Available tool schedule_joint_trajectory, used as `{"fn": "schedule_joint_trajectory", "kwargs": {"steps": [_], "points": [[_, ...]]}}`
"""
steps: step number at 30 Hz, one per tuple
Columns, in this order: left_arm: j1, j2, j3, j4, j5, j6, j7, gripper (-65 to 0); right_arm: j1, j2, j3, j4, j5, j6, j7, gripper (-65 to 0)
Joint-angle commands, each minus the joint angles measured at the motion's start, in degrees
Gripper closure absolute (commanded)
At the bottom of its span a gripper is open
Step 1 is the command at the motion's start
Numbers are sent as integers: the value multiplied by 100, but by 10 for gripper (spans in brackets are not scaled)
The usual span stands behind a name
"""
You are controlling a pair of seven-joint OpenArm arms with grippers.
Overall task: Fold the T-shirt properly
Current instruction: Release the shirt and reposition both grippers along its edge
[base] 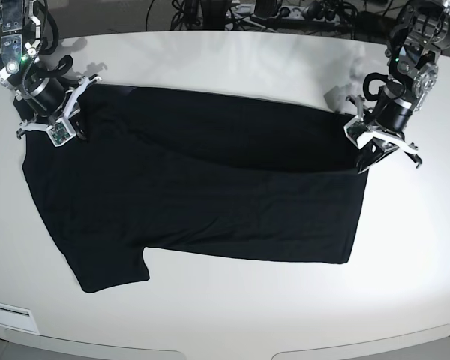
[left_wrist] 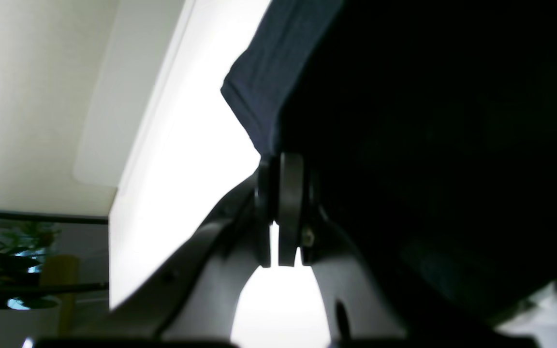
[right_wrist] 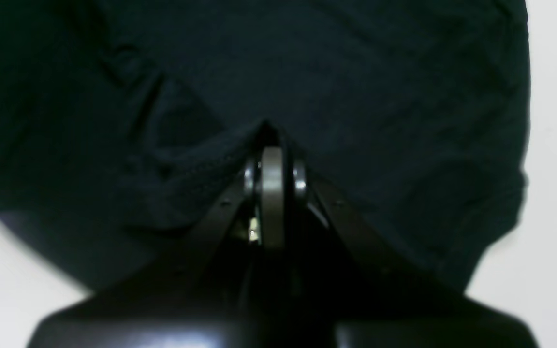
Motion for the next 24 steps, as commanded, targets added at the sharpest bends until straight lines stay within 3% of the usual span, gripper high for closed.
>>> {"fn": "schedule_joint_trajectory", "kwargs": {"steps": [1, 4, 9, 14, 16, 18, 20, 22, 24], "points": [[-70, -74, -55, 11, -22, 103, -109, 0, 70, 85, 20, 70, 22, -44, 142, 0], [-74, -31, -55, -101, -114, 96, -107, 0, 162, 85, 20, 70, 0, -111, 98, 0], [-74, 9, -55, -114, -114, 109, -109, 0, 251, 85, 20, 70, -389, -1036, 7, 0], [-85, 81, -55, -114, -118, 103, -133, 0, 247, 85, 20, 70, -361, -1058, -33, 0], [-87, 111, -55, -114, -247, 107, -131, -27, 245, 85, 20, 70, -361, -975, -33, -206], [-87, 109, -57, -114, -446, 107, -120, -173, 240, 85, 20, 70, -365, -1049, -35, -397], [-87, 109, -57, -114, -525, 168, -74, -285, 236, 85, 20, 72, -367, -1316, -33, -424], [-87, 109, -57, -114, -525, 560, -63, -312, 236, 85, 20, 76, -387, -1545, -35, -412], [-92, 107, -57, -111, -522, 1130, -66, -310, 236, 85, 31, 76, -387, -1668, -68, -352]]}}
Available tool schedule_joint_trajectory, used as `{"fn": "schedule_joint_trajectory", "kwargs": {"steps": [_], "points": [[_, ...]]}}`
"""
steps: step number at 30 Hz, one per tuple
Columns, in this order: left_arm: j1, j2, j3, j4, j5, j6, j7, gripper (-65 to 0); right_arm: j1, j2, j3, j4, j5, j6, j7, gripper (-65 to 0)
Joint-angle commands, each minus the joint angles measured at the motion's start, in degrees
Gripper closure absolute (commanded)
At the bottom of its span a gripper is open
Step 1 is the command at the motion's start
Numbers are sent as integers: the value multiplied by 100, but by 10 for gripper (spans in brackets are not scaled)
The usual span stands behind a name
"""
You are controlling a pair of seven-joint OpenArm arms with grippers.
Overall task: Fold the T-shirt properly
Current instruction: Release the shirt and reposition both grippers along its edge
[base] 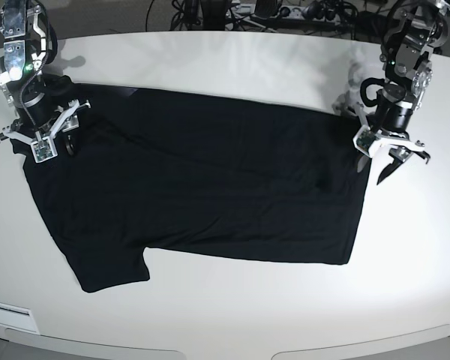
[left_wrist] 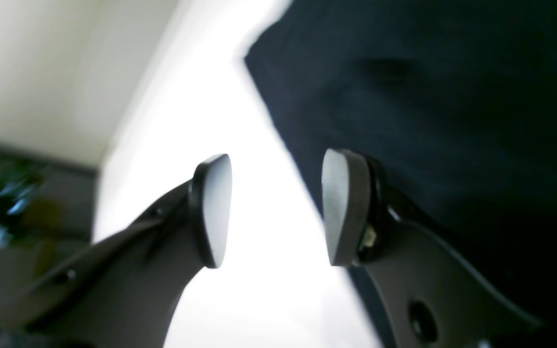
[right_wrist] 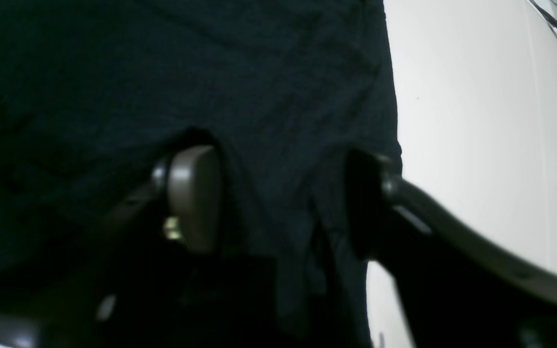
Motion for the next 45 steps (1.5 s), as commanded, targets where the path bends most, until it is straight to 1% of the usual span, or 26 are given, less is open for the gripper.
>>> {"fn": "schedule_joint_trajectory", "kwargs": {"steps": [1, 2, 3, 4, 5, 7, 10, 12, 13, 16, 17, 18, 22, 23, 24, 25, 26, 27, 28, 29, 30, 32, 35, 39, 43, 45], "points": [[-74, -90, -59, 87, 35, 243, -101, -294, 31, 87, 61, 85, -4, -133, 4, -289], [-98, -92, -59, 87, 37, 424, -37, -242, 31, 85, 61, 109, 17, -162, -118, -187], [-120, -90, -59, 87, 35, 557, 50, -151, 28, 85, 61, 160, 48, -160, -225, -55], [-142, -92, -59, 87, 35, 608, 101, -45, 26, 87, 61, 229, 142, -157, -345, 0], [-179, -92, -59, 87, 35, 605, 140, 0, 26, 85, 66, 326, 223, -166, -433, 0], [-236, -90, -59, 90, 35, 597, 170, 0, 31, 87, 66, 538, 232, -254, -435, 0], [-271, -90, -59, 96, 11, 592, 175, 0, 35, 87, 66, 763, -323, -1126, -424, 0], [-275, -90, -59, 96, -98, 592, 173, 0, 85, 87, 66, 769, -640, -1200, -385, 0], [-297, -87, -59, 96, -186, 575, 170, 0, 129, 87, 66, 769, -649, -1154, -398, -64], [-354, -87, -59, 96, -289, 393, 170, 0, 153, 85, 66, 767, -621, -876, -389, -357], [-369, -87, -59, 96, -286, 372, 173, 0, 149, 85, 66, 767, -605, -798, -391, -417], [-382, -87, -59, 96, -289, 354, 173, 0, 140, 85, 66, 765, -612, -754, -382, -439], [-400, -90, -59, 96, -286, 356, 173, 0, 140, 87, 66, 765, -623, -728, -385, -437], [-407, -90, -59, 96, -286, 354, 173, 0, 140, 87, 66, 765, -632, -732, -387, -431], [-417, -90, -59, 96, -286, 334, 173, 0, 140, 87, 66, 765, -629, -730, -398, -398], [-448, -90, -59, 96, -289, 232, 170, 0, 125, 87, 66, 765, -623, -730, -437, -318], [-509, -92, -59, 96, -330, -131, 140, 0, 118, 85, 66, 765, -573, -730, -494, -193], [-581, -111, -59, 101, -455, -708, 83, 0, 105, 85, 66, 765, -420, -732, -581, -49], [-662, -129, -59, 109, -632, -1370, 15, 0, 92, 83, 66, 765, -208, -669, -699, 0], [-750, -138, -59, 109, -778, -1941, -26, 0, 55, 83, 66, 765, 2, -527, -739, 0], [-813, -133, -59, 107, -872, -2286, -11, 0, -11, 70, 66, 763, 66, -282, -726, 0], [-898, -125, -57, 105, -887, -2260, 7, 0, -166, 52, 66, 763, 96, 22, -710, 0], [-1110, -118, -57, 48, -1180, -2343, 31, 0, -258, 52, 63, 763, 479, 188, -717, 0], [-1204, -92, -4, -184, -1379, -2610, 46, 0, -258, 52, 55, 529, 448, 304, -713, 0], [-1204, -87, 343, -704, -1239, -2662, 55, 0, -256, 52, 55, -20, 452, 511, -656, 0], [-1207, -90, 575, -876, -1043, -2796, 214, 0, -256, 55, 55, -197, 450, 579, -802, 0]]}}
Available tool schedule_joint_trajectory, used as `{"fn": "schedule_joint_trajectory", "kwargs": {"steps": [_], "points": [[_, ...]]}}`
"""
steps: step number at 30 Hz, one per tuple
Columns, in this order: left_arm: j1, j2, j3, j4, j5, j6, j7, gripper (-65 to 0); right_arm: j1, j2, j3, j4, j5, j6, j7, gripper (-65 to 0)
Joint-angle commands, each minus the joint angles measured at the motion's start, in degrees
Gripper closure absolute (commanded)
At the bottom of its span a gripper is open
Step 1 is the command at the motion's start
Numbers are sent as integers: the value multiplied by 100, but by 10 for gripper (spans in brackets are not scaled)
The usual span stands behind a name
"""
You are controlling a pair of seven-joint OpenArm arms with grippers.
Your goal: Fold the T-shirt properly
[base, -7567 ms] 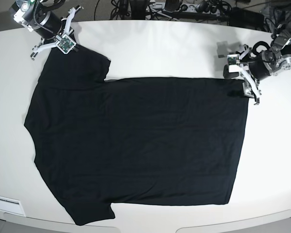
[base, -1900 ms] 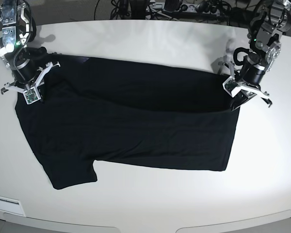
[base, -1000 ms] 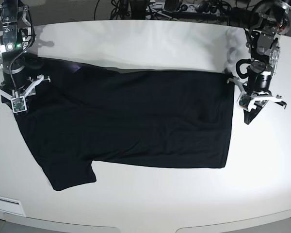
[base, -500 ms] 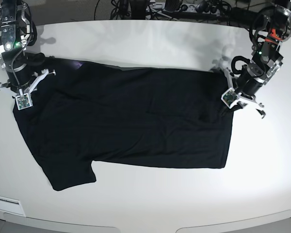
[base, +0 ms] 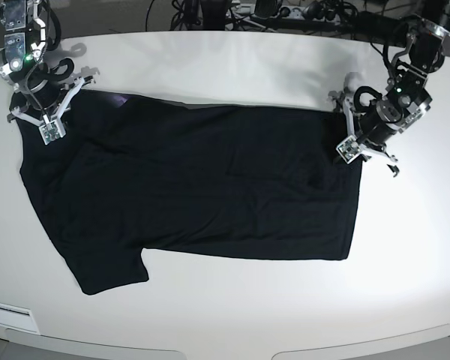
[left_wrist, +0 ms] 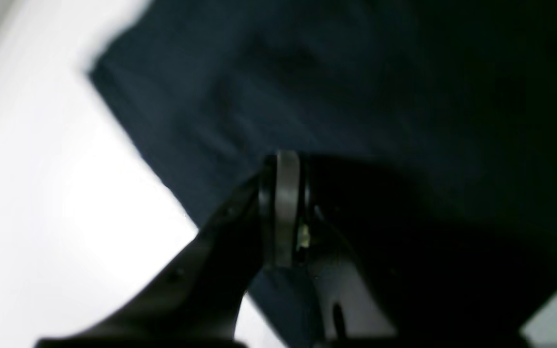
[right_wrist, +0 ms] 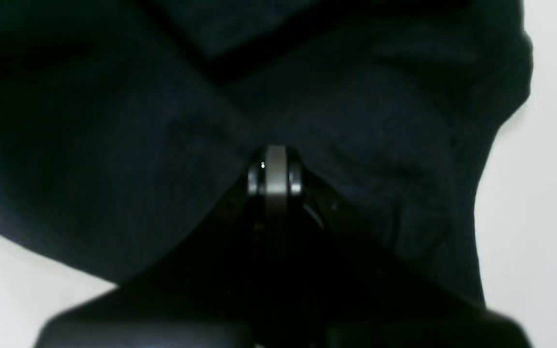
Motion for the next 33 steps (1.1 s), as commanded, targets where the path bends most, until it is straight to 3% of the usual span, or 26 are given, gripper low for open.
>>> {"fn": "schedule_joint_trajectory", "kwargs": {"steps": [1, 9, 18, 25, 33], "points": [[-61, -96, 79, 11, 83, -149, 223, 0, 31, 85, 48, 7, -4, -4, -146, 0], [-35, -195, 603, 15, 251, -404, 1565, 0, -293, 170, 48, 81, -7, -4, -564, 0], [863, -1084, 599, 931, -162, -402, 2002, 0, -1346, 415, 55, 916, -50, -2, -581, 0], [1947, -1530, 599, 1921, -247, -225, 2214, 0, -1480, 459, 55, 933, -50, 129, -778, 0], [2479, -1561, 592, 2232, 817, 101, 2293, 0, -1996, 483, 55, 933, -50, 39, -769, 0]]}}
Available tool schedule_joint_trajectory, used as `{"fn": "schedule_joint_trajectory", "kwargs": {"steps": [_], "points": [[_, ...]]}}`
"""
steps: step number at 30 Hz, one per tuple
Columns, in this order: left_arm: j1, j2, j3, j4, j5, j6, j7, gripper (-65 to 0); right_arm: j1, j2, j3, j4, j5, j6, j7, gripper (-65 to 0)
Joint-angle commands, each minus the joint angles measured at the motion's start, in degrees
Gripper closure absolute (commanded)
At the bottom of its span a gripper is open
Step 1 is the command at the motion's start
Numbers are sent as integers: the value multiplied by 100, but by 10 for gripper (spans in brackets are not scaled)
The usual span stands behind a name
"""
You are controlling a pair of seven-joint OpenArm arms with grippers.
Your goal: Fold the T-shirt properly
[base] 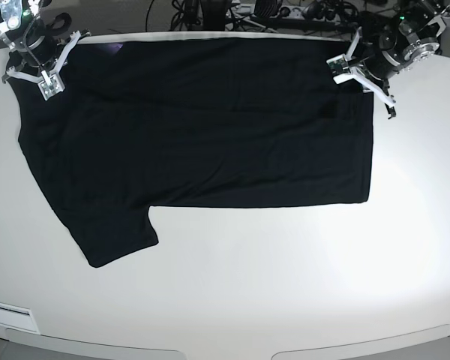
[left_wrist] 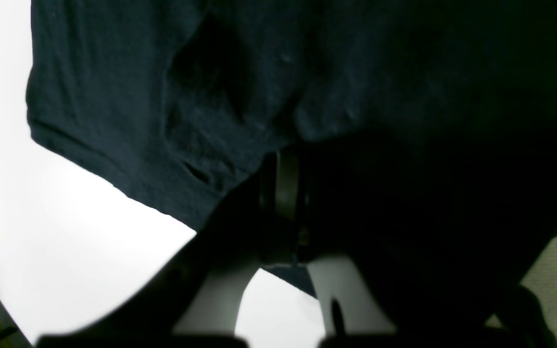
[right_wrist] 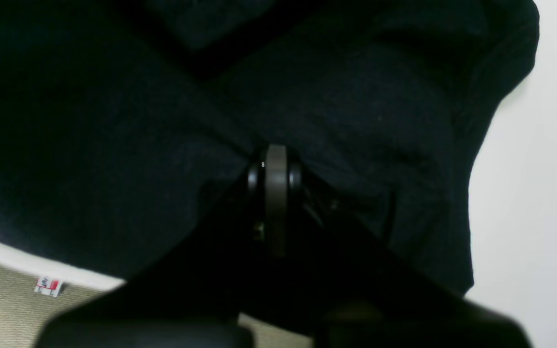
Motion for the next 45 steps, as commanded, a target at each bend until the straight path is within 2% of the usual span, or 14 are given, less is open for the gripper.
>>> {"fn": "schedule_joint_trajectory", "kwargs": {"steps": [1, 9, 17, 20, 23, 29, 34, 38, 43, 45], "points": [[90, -66, 24, -46, 28, -160, 293, 0, -146, 52, 15, 4, -22, 42, -254, 0], [87, -68, -142, -46, 273, -94, 162, 0, -514, 48, 15, 4, -15, -42, -260, 0], [87, -66, -313, -22, 227, -92, 72, 0, -573, 50, 15, 42, -17, -70, -256, 0], [90, -63, -313, 39, 223, 146, 74, 0, -557, 52, 15, 232, -26, -328, -260, 0], [90, -63, -313, 63, 225, 365, 79, 0, -557, 52, 15, 452, -299, -407, -256, 0], [87, -63, -313, 83, 291, 380, 81, 0, -557, 52, 15, 850, -612, -439, -251, 0], [90, -63, -313, 297, 289, 415, 81, 0, -557, 50, 15, 1130, -791, -820, 2, 0], [87, -66, -313, 667, 323, 1086, 81, 0, -540, 50, 15, 1165, -1078, -970, 114, 0], [90, -63, -313, 1154, 824, 1569, 133, 0, -540, 52, 15, 1165, -1082, -1051, 114, 0], [85, -63, -339, 1379, 1040, 2028, 319, 0, -540, 52, 15, 1165, -1082, -1051, 116, -3]]}}
